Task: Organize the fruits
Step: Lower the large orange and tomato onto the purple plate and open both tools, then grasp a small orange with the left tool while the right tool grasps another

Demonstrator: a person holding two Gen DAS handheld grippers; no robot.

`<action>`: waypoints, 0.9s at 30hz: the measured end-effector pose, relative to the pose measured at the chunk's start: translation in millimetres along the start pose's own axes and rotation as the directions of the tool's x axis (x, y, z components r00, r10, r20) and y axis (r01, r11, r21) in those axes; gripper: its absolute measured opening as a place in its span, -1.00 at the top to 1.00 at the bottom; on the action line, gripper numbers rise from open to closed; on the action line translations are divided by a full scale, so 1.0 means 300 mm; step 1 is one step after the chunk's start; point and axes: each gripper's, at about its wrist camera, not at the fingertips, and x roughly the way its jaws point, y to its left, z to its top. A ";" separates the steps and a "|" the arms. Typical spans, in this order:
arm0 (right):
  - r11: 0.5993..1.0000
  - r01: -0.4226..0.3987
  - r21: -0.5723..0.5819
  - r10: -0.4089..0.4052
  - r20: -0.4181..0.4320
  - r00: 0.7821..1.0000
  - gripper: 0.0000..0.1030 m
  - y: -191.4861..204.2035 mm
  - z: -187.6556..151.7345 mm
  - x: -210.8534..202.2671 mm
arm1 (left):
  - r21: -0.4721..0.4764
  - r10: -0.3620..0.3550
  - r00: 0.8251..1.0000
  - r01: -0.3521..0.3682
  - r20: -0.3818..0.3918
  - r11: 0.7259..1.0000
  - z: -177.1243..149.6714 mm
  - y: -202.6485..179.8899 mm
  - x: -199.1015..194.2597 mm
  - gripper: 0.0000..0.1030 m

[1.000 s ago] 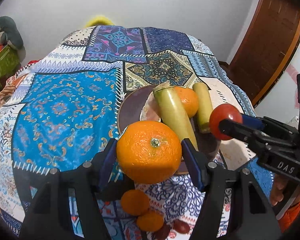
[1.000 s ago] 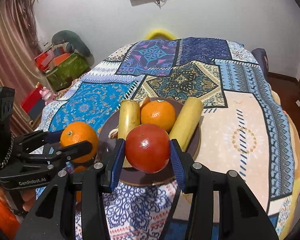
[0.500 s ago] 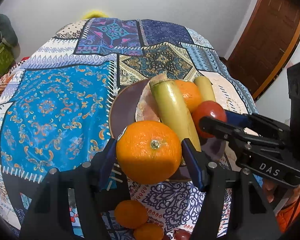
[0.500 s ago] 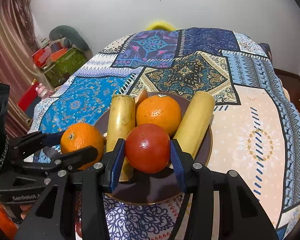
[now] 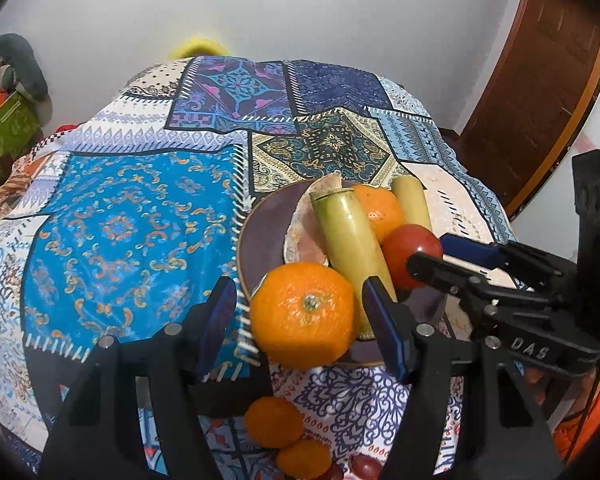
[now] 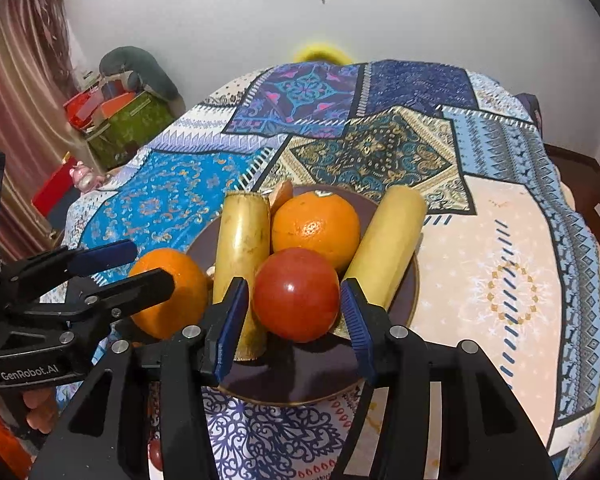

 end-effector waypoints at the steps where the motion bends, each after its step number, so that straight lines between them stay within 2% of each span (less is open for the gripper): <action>1: 1.000 0.004 0.000 -0.004 0.003 1.000 0.06 0.000 0.001 -0.008 | 0.001 0.004 1.000 -0.004 0.001 1.000 -0.004 0.002 -0.010 -0.26; 9: 1.000 0.019 -0.018 -0.019 0.022 1.000 0.06 0.029 -0.011 -0.093 | -0.008 0.032 0.999 -0.032 0.028 0.999 -0.041 0.024 -0.123 -0.26; 19: 0.998 0.009 -0.066 -0.005 0.051 0.999 0.05 0.134 -0.060 -0.207 | -0.006 0.074 0.995 -0.074 0.074 0.997 -0.097 0.049 -0.298 -0.30; 27: 0.994 -0.014 -0.110 0.015 0.010 1.000 -0.02 0.215 -0.126 -0.199 | -0.015 0.093 0.995 -0.092 0.038 0.996 -0.195 0.110 -0.334 -0.35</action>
